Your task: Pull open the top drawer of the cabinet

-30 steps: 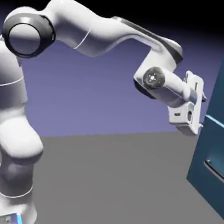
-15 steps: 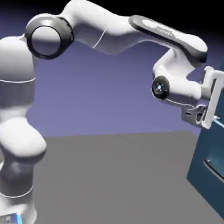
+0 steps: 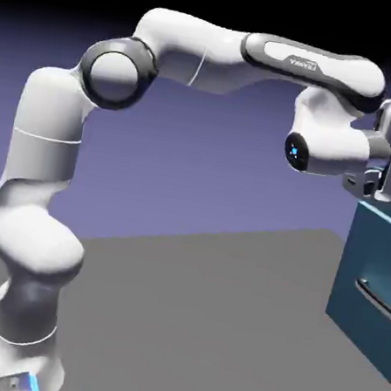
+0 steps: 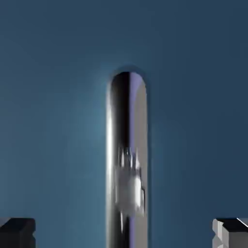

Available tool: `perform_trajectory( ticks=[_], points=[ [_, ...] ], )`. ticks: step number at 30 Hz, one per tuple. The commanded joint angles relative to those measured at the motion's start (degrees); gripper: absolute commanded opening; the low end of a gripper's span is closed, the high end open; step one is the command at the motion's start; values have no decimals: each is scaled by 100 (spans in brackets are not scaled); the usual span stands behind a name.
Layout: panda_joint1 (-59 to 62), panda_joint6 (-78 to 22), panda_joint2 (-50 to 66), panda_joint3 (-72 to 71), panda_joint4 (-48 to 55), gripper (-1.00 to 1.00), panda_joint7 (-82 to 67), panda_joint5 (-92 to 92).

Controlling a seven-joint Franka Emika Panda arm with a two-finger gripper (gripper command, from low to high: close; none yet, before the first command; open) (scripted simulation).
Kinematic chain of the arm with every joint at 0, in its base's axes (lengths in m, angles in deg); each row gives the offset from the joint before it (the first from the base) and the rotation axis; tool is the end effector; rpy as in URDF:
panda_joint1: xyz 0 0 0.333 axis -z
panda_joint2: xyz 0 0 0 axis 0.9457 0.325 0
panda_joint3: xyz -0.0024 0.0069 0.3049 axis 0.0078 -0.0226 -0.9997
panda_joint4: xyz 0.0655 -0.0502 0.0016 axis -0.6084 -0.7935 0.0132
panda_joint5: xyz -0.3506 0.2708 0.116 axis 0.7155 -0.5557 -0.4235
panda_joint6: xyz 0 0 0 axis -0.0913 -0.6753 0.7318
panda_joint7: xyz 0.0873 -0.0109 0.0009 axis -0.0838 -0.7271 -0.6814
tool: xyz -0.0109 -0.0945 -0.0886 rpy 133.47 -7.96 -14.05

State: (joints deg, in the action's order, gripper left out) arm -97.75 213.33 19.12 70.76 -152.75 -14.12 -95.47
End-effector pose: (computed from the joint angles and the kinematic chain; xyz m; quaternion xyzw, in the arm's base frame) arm 0.7423 -0.1092 0.5145 -0.2708 0.6530 -0.2707 0.6534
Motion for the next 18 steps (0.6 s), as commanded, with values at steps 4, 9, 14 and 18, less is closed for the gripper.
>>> perform_trajectory(
  ticks=[4,9,14,18],
  points=[
    [-35,-16,-90,15,-108,-100,-88,-40],
    [-354,-66,-1094,137,-1132,-100,-1076,-435],
    [-441,-19,-2132,73,-2042,-100,-2119,-847],
    [-284,55,-2963,-143,-2736,-100,-2899,-1172]
  ],
)
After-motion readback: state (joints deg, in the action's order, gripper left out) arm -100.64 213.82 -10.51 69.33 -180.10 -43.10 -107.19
